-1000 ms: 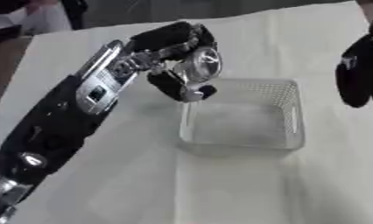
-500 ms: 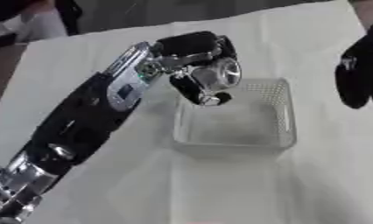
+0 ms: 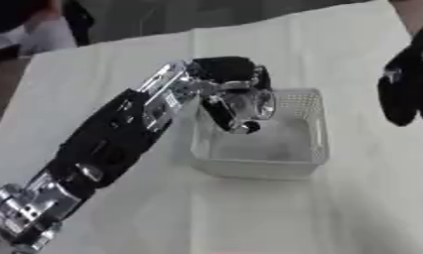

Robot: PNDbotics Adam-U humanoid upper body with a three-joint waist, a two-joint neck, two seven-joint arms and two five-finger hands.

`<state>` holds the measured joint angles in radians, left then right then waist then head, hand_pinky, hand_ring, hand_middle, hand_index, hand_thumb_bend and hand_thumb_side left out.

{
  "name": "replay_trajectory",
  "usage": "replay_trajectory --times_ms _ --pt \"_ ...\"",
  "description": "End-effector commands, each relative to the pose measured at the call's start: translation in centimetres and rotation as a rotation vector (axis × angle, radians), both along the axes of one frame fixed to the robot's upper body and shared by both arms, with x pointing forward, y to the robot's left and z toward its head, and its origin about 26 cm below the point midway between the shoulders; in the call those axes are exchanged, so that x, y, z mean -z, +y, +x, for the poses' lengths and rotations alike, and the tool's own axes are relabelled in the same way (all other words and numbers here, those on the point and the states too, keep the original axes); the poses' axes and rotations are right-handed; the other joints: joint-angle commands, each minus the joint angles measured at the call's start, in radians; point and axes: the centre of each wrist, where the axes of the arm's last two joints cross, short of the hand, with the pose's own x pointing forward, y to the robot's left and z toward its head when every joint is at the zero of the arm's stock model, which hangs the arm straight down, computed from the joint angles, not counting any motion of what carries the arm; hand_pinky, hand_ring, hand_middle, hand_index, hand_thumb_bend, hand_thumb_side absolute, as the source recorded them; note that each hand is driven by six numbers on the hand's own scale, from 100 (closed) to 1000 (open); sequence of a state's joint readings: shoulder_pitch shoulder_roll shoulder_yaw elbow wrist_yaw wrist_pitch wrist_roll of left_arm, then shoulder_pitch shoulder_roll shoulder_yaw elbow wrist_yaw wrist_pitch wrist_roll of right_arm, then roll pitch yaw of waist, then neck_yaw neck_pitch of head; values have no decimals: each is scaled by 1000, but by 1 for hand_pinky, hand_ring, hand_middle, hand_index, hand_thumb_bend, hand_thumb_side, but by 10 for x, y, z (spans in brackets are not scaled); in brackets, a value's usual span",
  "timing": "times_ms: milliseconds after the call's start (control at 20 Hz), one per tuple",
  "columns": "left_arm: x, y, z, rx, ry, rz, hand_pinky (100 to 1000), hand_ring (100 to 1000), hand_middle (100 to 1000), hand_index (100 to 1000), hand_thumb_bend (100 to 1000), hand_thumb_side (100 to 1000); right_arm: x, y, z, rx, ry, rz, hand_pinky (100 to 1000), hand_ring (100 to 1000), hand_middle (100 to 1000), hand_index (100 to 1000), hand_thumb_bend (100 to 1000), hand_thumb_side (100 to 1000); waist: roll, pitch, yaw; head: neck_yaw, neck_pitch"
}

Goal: Pick up objects on the table and place them in the box.

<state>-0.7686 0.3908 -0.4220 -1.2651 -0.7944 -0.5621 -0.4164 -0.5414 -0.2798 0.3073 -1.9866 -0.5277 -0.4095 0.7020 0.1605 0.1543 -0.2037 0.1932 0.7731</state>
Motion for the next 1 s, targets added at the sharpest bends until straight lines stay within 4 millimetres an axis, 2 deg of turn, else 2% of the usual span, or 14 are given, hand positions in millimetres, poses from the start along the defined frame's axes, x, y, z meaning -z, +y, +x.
replay_trajectory --times_ms 50,100,300,750,1000 --pt "25 3 4 -27 57 187 235 372 405 515 100 625 -4 -2 -2 -12 -51 -11 232 385 757 447 100 889 -4 -9 1 -4 -3" --pt "27 3 5 -31 67 222 269 397 437 535 100 732 -4 -2 -2 -11 -50 -11 232 385 756 447 100 889 -3 -10 1 -5 -3" --pt "30 4 7 -35 84 276 283 408 452 545 100 800 -3 -3 -2 -8 -46 -9 233 385 755 447 100 890 -3 -14 3 -6 -3" --pt "24 5 7 -33 78 263 275 405 448 539 139 802 -3 -2 -2 -9 -49 -7 233 385 753 439 100 890 -6 -14 6 -4 -3" --pt "10 12 8 -28 39 263 275 395 439 522 167 764 -3 -2 -2 -11 -47 -5 235 386 750 434 100 891 -8 -20 6 -4 -3"
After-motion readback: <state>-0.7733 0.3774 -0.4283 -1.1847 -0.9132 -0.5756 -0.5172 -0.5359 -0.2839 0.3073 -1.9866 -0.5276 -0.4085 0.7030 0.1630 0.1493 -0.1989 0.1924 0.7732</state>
